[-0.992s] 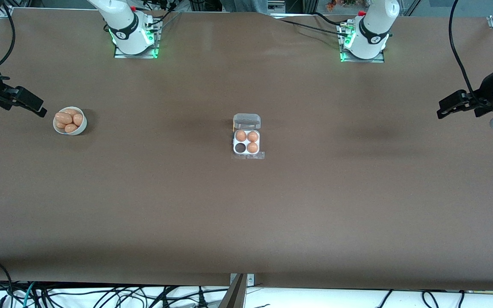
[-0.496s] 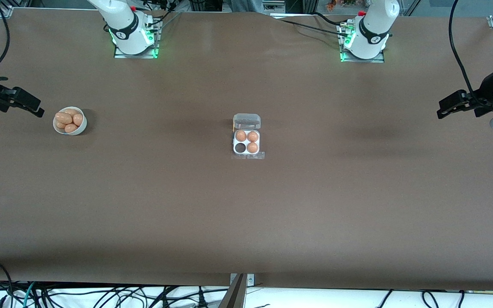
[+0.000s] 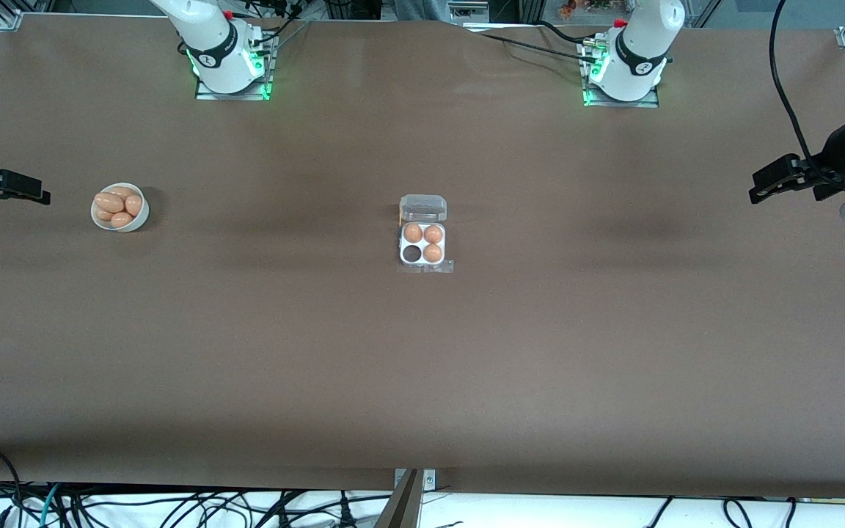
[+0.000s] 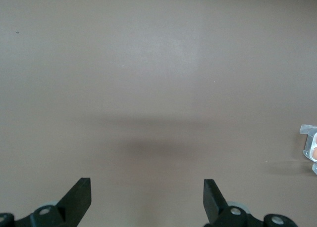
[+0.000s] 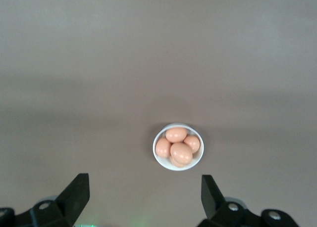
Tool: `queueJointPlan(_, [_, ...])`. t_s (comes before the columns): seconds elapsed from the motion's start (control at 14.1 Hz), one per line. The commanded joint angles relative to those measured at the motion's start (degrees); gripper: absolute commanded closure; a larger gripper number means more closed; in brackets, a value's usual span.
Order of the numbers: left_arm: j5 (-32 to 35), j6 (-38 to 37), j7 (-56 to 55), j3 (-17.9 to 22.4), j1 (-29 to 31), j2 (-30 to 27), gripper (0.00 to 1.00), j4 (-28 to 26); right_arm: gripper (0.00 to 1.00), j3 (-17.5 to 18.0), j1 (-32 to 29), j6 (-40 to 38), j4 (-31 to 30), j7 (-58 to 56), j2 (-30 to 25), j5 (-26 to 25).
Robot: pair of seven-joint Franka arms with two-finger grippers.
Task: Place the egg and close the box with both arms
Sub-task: 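Move the right gripper over the egg bowl and lower it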
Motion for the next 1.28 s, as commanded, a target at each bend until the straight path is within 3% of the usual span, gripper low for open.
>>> queueJointPlan(0.0, [1.1,-1.2,1.1,-0.1,0.0,0.5,0.0,1.6,0.0,-0.5,-0.7,-0.3,-1.4,-1.6,2.5,0.9])
queueJointPlan(0.21, [1.1,-1.2,1.1,-0.1,0.0,0.5,0.0,1.6,0.0,-1.1,-2.2,4.6,-6.5,-5.4,3.2,2.7])
queueJointPlan(0.71, [1.1,-1.2,1.1,0.0,0.0,0.5,0.0,1.5,0.0,-7.1,-3.0,22.1,-22.3,-20.9,3.9,3.9])
queueJointPlan(0.99, [1.1,-1.2,1.1,-0.1,0.0,0.5,0.0,1.5,0.0,-7.1,-4.9,23.5,-22.8,-28.7,8.7,10.6])
queueJointPlan(1.2, [1.1,-1.2,1.1,-0.1,0.0,0.5,0.0,1.5,0.0,-7.1,-5.0,24.1,-22.8,-29.1,10.3,11.5])
